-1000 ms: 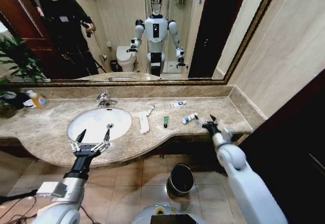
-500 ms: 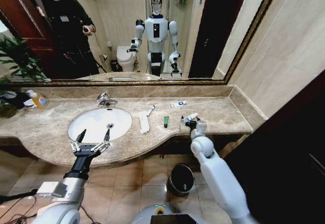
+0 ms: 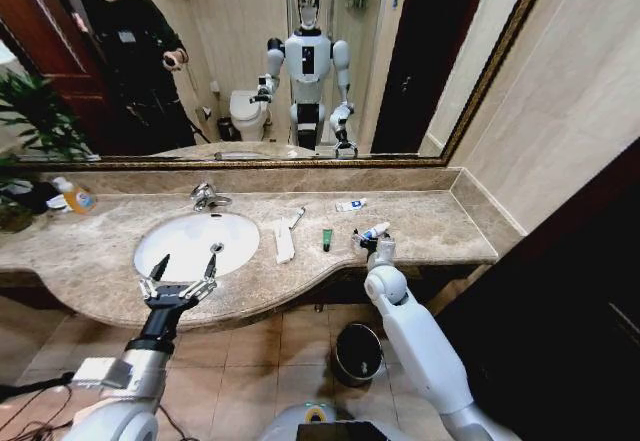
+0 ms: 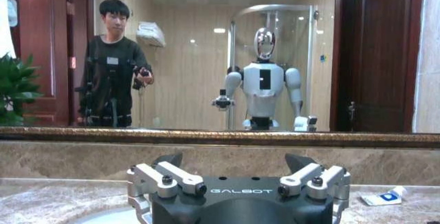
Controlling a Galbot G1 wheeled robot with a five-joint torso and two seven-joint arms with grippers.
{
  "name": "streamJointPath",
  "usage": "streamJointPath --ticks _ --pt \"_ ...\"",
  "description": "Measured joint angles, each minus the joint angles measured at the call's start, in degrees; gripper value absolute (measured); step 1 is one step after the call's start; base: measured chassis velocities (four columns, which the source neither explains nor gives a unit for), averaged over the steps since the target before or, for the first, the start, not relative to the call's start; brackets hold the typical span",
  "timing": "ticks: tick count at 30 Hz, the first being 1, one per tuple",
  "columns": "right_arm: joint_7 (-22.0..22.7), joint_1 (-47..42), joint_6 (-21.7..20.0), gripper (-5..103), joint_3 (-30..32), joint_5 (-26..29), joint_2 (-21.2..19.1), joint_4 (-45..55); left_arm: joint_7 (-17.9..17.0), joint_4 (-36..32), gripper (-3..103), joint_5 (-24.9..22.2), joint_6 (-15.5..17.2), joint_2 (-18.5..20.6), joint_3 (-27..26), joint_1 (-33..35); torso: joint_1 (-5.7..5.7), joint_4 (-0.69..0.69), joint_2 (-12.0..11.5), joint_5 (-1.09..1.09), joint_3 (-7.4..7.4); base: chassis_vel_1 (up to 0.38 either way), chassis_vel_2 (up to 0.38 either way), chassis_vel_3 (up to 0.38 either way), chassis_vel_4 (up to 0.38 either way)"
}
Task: Pick up the trash from the sink and place it in the trash bin.
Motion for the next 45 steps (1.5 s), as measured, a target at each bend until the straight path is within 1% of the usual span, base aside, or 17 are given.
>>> streamJointPath --ticks 10,11,12,15,16,18,19,20,21,22,23,26,27,30,41,43,45 --pt "0.27 -0.35 0.29 101 0.33 -0.01 -0.92 -0.41 0.0 0.0 100 0.0 0.0 0.0 0.0 0.0 0.0 0.0 0.0 0.0 0.0 0.0 0.0 0.0 0.0" --pt "0.4 -0.48 0.32 96 0.33 0.0 -1.12 -0.35 0.0 0.0 100 0.0 0.0 0.0 0.0 0.0 0.0 0.0 0.0 0.0 0.0 0.0 0.0 0.0 0.0" --pt "0.4 -0.48 0.32 96 0.33 0.0 -1.12 -0.35 0.0 0.0 100 0.0 0.0 0.0 0.0 0.0 0.0 0.0 0.0 0.0 0.0 0.0 0.0 0.0 0.0" --pt "0.65 -0.69 0.36 80 0.45 0.13 -1.34 -0.26 0.0 0.0 100 0.0 0.0 0.0 0.0 0.0 0.0 0.0 0.0 0.0 0.0 0.0 0.0 0.0 0.0" --pt "0.65 -0.69 0.36 80 0.45 0.13 -1.34 -0.26 0.0 0.0 100 0.0 0.0 0.0 0.0 0.0 0.0 0.0 0.0 0.0 0.0 0.0 0.0 0.0 0.0" --pt "0.81 -0.96 0.39 70 0.6 0.26 -1.35 -0.14 0.0 0.0 100 0.0 0.0 0.0 0.0 0.0 0.0 0.0 0.0 0.0 0.0 0.0 0.0 0.0 0.0" --pt "0.81 -0.96 0.39 70 0.6 0.26 -1.35 -0.14 0.0 0.0 100 0.0 0.0 0.0 0.0 0.0 0.0 0.0 0.0 0.0 0.0 0.0 0.0 0.0 0.0" --pt "0.83 -1.14 0.4 64 0.64 0.27 -1.36 -0.06 0.0 0.0 100 0.0 0.0 0.0 0.0 0.0 0.0 0.0 0.0 0.0 0.0 0.0 0.0 0.0 0.0" --pt "0.84 -1.26 0.4 64 0.65 0.28 -1.37 0.0 0.0 0.0 100 0.0 0.0 0.0 0.0 0.0 0.0 0.0 0.0 0.0 0.0 0.0 0.0 0.0 0.0" --pt "0.84 -1.53 0.42 58 0.66 0.27 -1.38 0.18 0.0 0.0 100 0.0 0.0 0.0 0.0 0.0 0.0 0.0 0.0 0.0 0.0 0.0 0.0 0.0 0.0" --pt "0.84 -1.53 0.42 58 0.66 0.27 -1.38 0.18 0.0 0.0 100 0.0 0.0 0.0 0.0 0.0 0.0 0.0 0.0 0.0 0.0 0.0 0.0 0.0 0.0" --pt "0.94 -2.0 0.53 43 0.67 0.17 -1.34 0.51 0.0 0.0 100 0.0 0.0 0.0 0.0 0.0 0.0 0.0 0.0 0.0 0.0 0.0 0.0 0.0 0.0" --pt "0.94 -2.0 0.53 43 0.67 0.17 -1.34 0.51 0.0 0.0 100 0.0 0.0 0.0 0.0 0.0 0.0 0.0 0.0 0.0 0.0 0.0 0.0 0.0 0.0" --pt "1.1 -2.2 0.74 32 0.64 0.05 -1.36 0.79 0.0 0.0 100 0.0 0.0 0.0 0.0 0.0 0.0 0.0 0.0 0.0 0.0 0.0 0.0 0.0 0.0" --pt "1.4 -3.34 2.73 30 1.88 -0.77 -2.54 3.0 0.0 0.0 100 0.0 0.0 0.0 0.0 0.0 0.0 0.0 0.0 0.02 0.0 0.0 0.0 0.0 0.0" --pt "0.89 -4.01 2.8 30 2.25 -0.39 -3.5 4.32 0.0 0.0 100 0.0 0.0 0.0 0.0 0.0 0.0 0.0 0.0 0.01 0.0 0.0 0.0 0.0 0.0" --pt "-1.57 -5.54 3.45 30 3.0 0.45 -5.06 6.99 0.0 0.0 100 0.0 0.0 0.0 0.0 0.0 0.0 0.0 0.0 0.01 0.0 0.0 0.0 0.0 0.0"
